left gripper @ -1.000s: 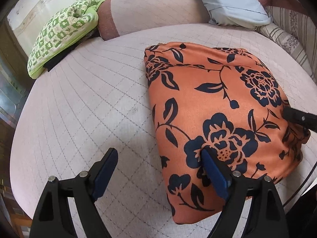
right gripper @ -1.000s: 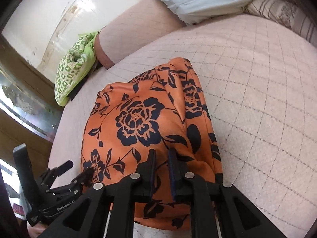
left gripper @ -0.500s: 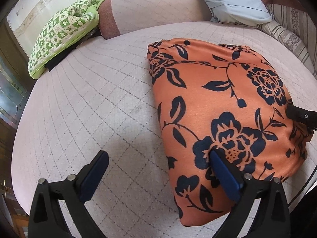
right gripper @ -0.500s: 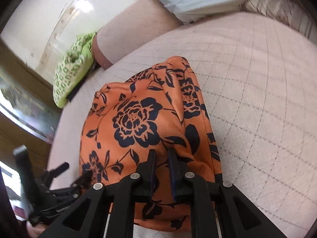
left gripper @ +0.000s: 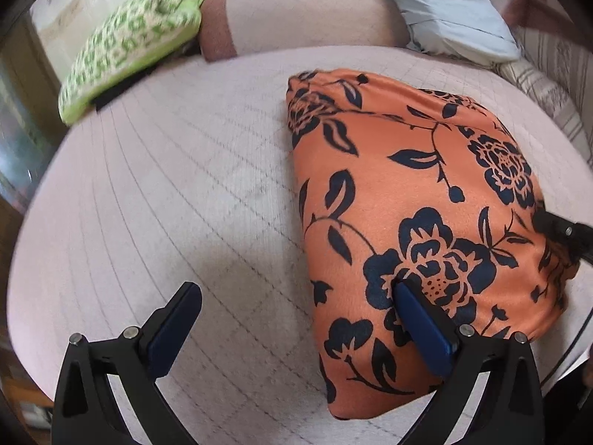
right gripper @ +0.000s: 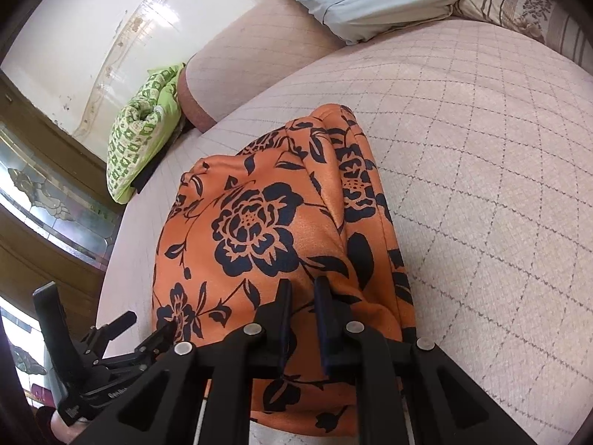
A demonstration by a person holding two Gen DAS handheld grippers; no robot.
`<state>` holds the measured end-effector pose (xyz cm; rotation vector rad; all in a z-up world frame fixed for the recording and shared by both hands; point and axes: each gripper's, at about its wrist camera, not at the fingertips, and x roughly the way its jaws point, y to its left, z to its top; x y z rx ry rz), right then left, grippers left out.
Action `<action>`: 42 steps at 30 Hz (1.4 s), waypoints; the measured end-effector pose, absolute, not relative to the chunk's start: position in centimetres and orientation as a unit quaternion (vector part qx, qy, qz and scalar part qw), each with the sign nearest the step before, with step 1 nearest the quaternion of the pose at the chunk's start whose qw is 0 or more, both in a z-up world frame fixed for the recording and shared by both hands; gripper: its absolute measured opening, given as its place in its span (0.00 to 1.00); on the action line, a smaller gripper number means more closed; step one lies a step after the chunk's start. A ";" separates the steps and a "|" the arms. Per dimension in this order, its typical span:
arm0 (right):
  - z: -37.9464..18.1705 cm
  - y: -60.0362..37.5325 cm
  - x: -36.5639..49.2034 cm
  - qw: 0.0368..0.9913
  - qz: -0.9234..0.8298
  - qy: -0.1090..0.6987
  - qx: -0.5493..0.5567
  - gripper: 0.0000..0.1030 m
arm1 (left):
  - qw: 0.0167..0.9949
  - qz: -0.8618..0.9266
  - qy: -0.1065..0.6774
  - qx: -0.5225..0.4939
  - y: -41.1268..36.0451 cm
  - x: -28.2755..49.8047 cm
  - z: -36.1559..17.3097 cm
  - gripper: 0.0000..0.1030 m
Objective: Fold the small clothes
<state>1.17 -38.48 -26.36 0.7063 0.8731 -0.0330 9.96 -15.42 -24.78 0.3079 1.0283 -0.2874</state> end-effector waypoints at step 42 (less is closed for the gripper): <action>-24.3 -44.5 2.8 0.828 -0.003 0.372 0.420 0.79 | 0.886 -0.128 0.400 0.197 -15.4 12.6 -18.9 1.00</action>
